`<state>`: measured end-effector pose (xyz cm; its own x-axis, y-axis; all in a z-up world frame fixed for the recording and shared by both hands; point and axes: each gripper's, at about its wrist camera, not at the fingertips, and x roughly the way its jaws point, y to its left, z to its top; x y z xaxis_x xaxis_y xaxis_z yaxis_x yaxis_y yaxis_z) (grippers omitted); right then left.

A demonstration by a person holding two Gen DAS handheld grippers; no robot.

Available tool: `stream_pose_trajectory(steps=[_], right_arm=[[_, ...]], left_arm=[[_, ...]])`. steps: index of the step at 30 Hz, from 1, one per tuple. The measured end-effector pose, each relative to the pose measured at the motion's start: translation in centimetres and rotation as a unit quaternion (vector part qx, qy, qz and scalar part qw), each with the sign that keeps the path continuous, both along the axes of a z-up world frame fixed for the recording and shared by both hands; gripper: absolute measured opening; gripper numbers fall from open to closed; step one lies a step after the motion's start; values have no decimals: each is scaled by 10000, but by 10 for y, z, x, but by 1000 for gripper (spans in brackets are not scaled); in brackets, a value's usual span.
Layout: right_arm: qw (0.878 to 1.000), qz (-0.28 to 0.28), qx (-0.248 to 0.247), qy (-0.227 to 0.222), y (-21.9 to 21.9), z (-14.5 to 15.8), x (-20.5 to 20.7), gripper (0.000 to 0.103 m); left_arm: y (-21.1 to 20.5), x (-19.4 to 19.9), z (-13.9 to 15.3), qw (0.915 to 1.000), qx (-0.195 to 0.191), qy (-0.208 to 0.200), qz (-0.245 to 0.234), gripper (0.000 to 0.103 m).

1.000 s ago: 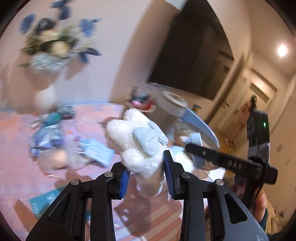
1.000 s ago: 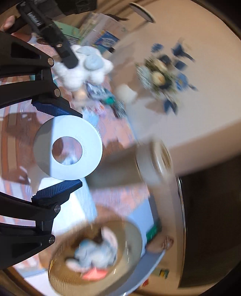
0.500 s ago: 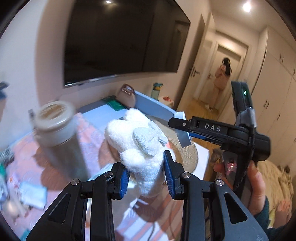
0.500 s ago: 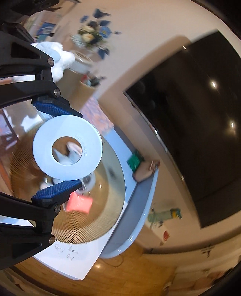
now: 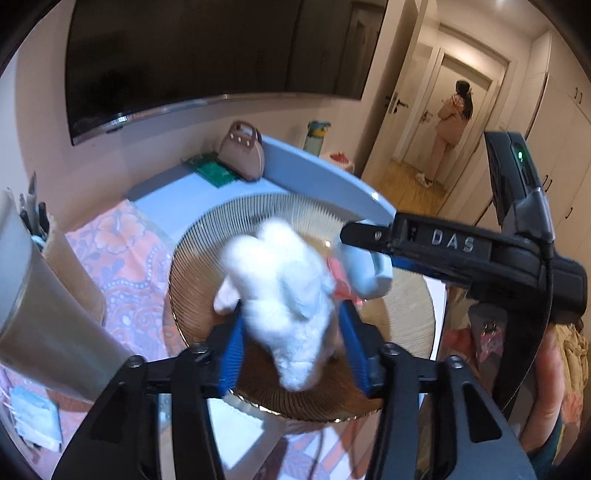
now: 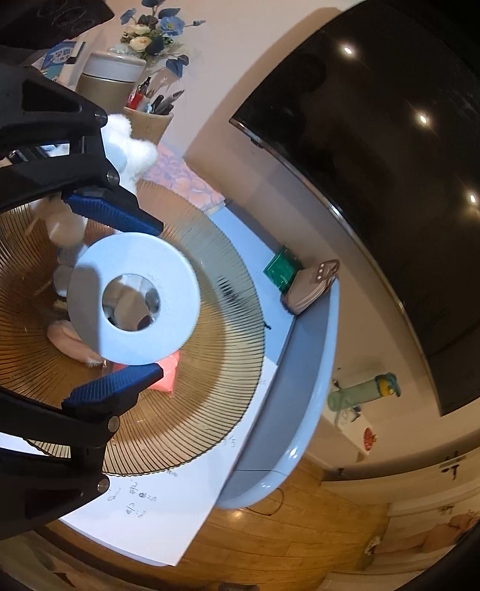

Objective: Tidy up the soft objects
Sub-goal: 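Carry the white plush and tape roll to the tray and release both, then return both grippers to the bed toward the teal pouch and blue mask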

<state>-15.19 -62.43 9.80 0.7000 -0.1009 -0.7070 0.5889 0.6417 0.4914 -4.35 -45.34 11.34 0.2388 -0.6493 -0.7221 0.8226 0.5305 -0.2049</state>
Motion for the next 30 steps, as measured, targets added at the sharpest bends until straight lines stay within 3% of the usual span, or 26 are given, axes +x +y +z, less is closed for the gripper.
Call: stream_pose_trajectory(steps=[1,3,11,15,20,24,30], right_arm=[[10000,7,6,5,0,-1,-1,69],[10000,-40,-26,-2,0,1,-6,69],[9997,67,-118,-209,17,20,-28,69],[9990,221,-260,-300,37,33,-32,69],[9958,624,-470,-469,75,53,-33,69],[9891,1127,-725,-618,122,70,-28,69],[9651,2206,-1150,-822,210,92,-10,69]], left_arm=[[0,-2,-1,10000,-1,11,-32,68],[4,-7,0,10000,-25,-86,-34,72],[34,-31,23,9989,-292,-347,-145,72],[68,-43,46,9977,-525,-433,-38,72],[135,-57,86,9930,-685,-875,392,72],[207,-65,120,9828,-693,-1353,1049,72],[325,-65,151,9547,-553,-1851,2264,73]])
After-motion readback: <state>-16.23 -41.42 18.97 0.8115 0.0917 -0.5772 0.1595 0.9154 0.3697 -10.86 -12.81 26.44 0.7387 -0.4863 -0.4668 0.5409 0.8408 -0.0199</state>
